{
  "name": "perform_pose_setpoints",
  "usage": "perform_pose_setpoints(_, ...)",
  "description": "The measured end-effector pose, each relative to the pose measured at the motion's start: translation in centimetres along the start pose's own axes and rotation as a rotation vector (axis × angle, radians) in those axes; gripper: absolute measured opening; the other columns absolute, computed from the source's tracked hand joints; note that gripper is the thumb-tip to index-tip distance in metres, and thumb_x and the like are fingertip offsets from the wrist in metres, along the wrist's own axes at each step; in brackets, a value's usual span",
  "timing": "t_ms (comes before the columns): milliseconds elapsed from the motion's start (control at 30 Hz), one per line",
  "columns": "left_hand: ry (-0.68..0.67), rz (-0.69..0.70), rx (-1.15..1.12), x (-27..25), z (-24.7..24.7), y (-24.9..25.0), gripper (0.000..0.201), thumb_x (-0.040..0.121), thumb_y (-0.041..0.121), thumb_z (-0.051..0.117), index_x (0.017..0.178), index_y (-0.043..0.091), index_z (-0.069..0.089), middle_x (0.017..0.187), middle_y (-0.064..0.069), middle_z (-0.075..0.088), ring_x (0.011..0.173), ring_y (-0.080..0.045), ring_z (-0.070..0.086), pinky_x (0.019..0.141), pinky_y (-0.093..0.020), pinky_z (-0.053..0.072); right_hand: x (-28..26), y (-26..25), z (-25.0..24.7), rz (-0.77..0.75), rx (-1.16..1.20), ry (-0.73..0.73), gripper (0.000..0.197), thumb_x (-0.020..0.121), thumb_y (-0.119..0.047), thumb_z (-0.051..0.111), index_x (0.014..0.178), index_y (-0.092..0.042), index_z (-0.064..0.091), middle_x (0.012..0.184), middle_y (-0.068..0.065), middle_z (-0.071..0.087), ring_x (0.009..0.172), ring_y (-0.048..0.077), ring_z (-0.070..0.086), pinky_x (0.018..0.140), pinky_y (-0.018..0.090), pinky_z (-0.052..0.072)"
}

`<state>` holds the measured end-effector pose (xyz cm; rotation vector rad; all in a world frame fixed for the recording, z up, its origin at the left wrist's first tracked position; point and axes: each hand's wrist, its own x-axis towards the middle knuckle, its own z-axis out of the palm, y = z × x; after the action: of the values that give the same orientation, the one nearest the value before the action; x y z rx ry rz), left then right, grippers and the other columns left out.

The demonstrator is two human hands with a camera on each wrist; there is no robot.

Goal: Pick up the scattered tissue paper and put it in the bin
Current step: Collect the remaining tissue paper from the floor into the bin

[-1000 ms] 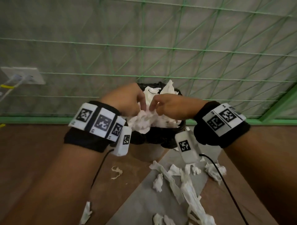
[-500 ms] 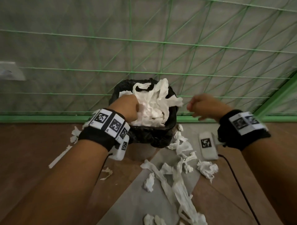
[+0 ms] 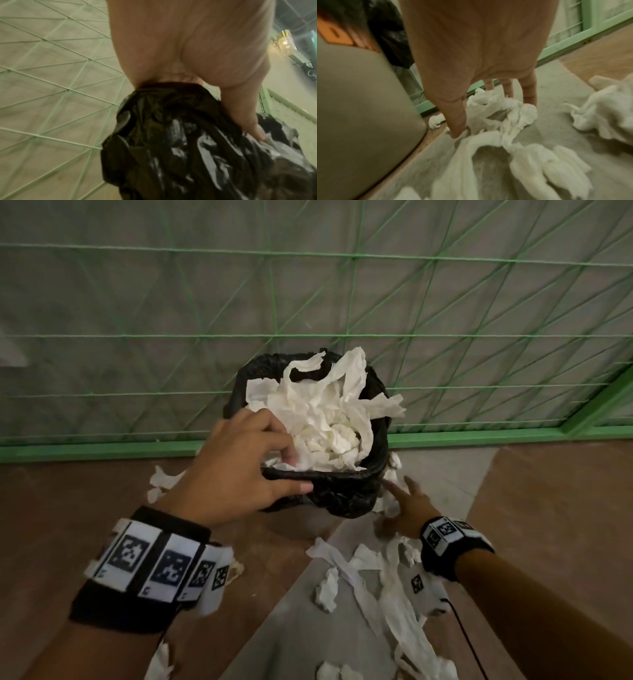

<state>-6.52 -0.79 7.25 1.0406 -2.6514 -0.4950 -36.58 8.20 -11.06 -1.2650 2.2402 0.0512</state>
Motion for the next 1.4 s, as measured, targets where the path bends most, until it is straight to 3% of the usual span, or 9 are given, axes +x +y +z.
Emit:
perform_pose_setpoints(300, 0.148, 0.019, -0.259, -0.3, -0.1, 0.8, 0.053, 0.057, 0.071, 0.072, 0.097, 0.037, 0.062, 0.116, 0.015, 0.046, 0.116, -0.005, 0.039, 0.102, -0.030, 0.035, -1.2, -1.4, -0.2, -0.154, -0.076, 0.199, 0.022, 0.085, -0.008, 0.057, 0.100, -0.009, 0.073, 0.108, 0.013, 0.072, 0.105, 0.031, 0.064, 0.086, 0.030, 0.046)
perform_pose_setpoints(467, 0.708, -0.376, -0.607, 1.1, -0.6, -7.3, 0.020, 0.088, 0.043, 0.056, 0.090, 0.025, 0.062, 0.093, 0.005, 0.061, 0.093, -0.013, 0.057, 0.090, -0.038, 0.045, -3.2, -1.3, -8.7, -0.087, 0.135, 0.366, 0.022, 0.078, -0.016, 0.077, 0.098, -0.008, 0.075, 0.097, 0.013, 0.074, 0.093, 0.023, 0.066, 0.074, 0.024, 0.039)
perform_pose_setpoints(567, 0.508, -0.736, -0.450, 0.9, 3.6, -15.9, 0.035, 0.082, 0.053, 0.055, 0.107, 0.029, 0.057, 0.113, -0.008, 0.060, 0.107, -0.031, 0.057, 0.093, -0.046, 0.048, -6.2, -2.5, -15.1, -0.152, 0.230, 0.519, 0.025, 0.077, -0.020, 0.078, 0.099, -0.009, 0.074, 0.086, 0.012, 0.072, 0.082, 0.021, 0.063, 0.069, 0.023, 0.039)
perform_pose_setpoints(700, 0.087, -0.937, -0.317, -1.7, 11.2, -22.7, 0.081, 0.074, 0.074, 0.047, 0.146, 0.046, 0.021, 0.159, -0.013, 0.021, 0.141, -0.040, 0.026, 0.113, -0.056, 0.026, -11.5, -6.8, -22.3, -0.382, 0.511, 0.681, 0.031, 0.072, -0.044, 0.078, 0.095, -0.024, 0.073, 0.060, -0.018, 0.068, 0.056, 0.001, 0.059, 0.060, 0.014, 0.050)
perform_pose_setpoints(800, 0.030, -0.822, -0.064, -2.8, 15.2, -22.9, 0.082, 0.074, 0.079, 0.047, 0.146, 0.050, 0.020, 0.159, 0.002, 0.009, 0.143, -0.044, 0.014, 0.117, -0.058, 0.003, -14.6, -9.4, -24.5, -0.639, 0.530, 0.696, 0.041, 0.058, -0.068, 0.075, 0.088, -0.040, 0.071, 0.075, -0.015, 0.073, 0.075, 0.023, 0.069, 0.075, 0.049, 0.057)
perform_pose_setpoints(900, -0.159, -0.608, 0.250, -3.0, 18.2, -23.1, 0.069, 0.081, 0.075, 0.031, 0.145, 0.050, 0.023, 0.162, -0.007, 0.008, 0.138, -0.055, 0.002, 0.106, -0.061, -0.006, -15.3, -13.8, -24.1, -0.746, 0.495, 0.729, 0.016, 0.070, -0.045, 0.078, 0.083, -0.043, 0.069, 0.076, -0.013, 0.073, 0.073, 0.011, 0.072, 0.075, 0.030, 0.059)
perform_pose_setpoints(1033, 0.003, -0.864, 0.134, -2.4, 18.5, -21.1, 0.055, 0.093, 0.049, 0.043, 0.142, 0.025, 0.035, 0.154, -0.015, 0.020, 0.138, -0.043, 0.018, 0.104, -0.068, 0.024, -13.9, -16.6, -20.6, -0.695, 0.087, 0.598, 0.018, 0.084, -0.026, 0.070, 0.100, -0.035, 0.068, 0.078, -0.021, 0.060, 0.073, 0.000, 0.063, 0.063, 0.004, 0.040)
perform_pose_setpoints(1200, 0.062, -0.883, 0.130, -1.6, 17.3, -21.0, 0.036, 0.088, 0.018, 0.059, 0.116, -0.001, 0.047, 0.126, -0.027, 0.044, 0.109, -0.045, 0.047, 0.089, -0.057, 0.043, -12.2, -15.5, -19.8, -0.660, 0.131, 0.450, 0.032, 0.087, -0.024, 0.060, 0.113, -0.043, 0.057, 0.105, -0.013, 0.059, 0.070, 0.007, 0.066, 0.063, 0.020, 0.047)
perform_pose_setpoints(1400, 0.084, -0.795, 0.122, -1.6, 17.7, -24.1, 0.070, 0.091, 0.015, 0.056, 0.148, 0.004, 0.019, 0.127, -0.034, 0.051, 0.111, -0.051, 0.053, 0.093, -0.059, 0.045, -1.7, -6.5, -18.1, -0.181, 0.619, 0.432, 0.022, 0.088, 0.001, 0.052, 0.086, -0.018, 0.063, 0.074, 0.014, 0.061, 0.059, 0.026, 0.056, 0.060, 0.037, 0.050)
